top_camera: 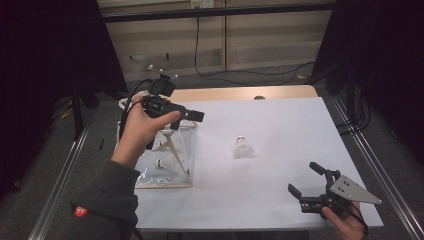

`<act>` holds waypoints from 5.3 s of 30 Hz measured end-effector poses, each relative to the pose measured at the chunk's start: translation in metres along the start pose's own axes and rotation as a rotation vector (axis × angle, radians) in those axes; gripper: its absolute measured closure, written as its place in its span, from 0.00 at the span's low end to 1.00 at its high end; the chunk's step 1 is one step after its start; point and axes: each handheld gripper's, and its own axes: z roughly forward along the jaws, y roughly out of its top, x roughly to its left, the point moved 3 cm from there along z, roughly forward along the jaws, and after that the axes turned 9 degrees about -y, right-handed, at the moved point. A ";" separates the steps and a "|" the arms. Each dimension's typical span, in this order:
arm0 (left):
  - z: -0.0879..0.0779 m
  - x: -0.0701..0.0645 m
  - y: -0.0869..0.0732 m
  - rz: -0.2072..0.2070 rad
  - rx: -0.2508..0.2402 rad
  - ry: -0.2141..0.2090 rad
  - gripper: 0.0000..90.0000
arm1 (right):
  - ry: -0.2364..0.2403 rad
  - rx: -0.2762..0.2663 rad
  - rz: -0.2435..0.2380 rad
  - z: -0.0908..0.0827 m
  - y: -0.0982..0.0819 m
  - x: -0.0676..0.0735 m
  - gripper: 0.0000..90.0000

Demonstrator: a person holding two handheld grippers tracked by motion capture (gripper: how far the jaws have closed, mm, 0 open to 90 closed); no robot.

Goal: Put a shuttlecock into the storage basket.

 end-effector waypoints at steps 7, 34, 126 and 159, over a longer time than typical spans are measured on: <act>0.011 -0.005 0.000 0.008 0.013 -0.016 0.18 | 0.001 0.000 -0.004 0.000 0.000 0.000 0.01; 0.054 -0.015 -0.010 0.033 0.053 -0.039 0.12 | 0.001 -0.003 -0.001 0.000 0.001 0.000 0.01; 0.148 -0.013 -0.059 0.092 0.072 -0.009 0.07 | -0.001 0.006 -0.011 0.001 -0.001 -0.001 0.01; 0.177 -0.002 -0.070 0.067 0.085 0.030 0.10 | -0.014 0.004 0.005 0.003 0.000 -0.005 0.01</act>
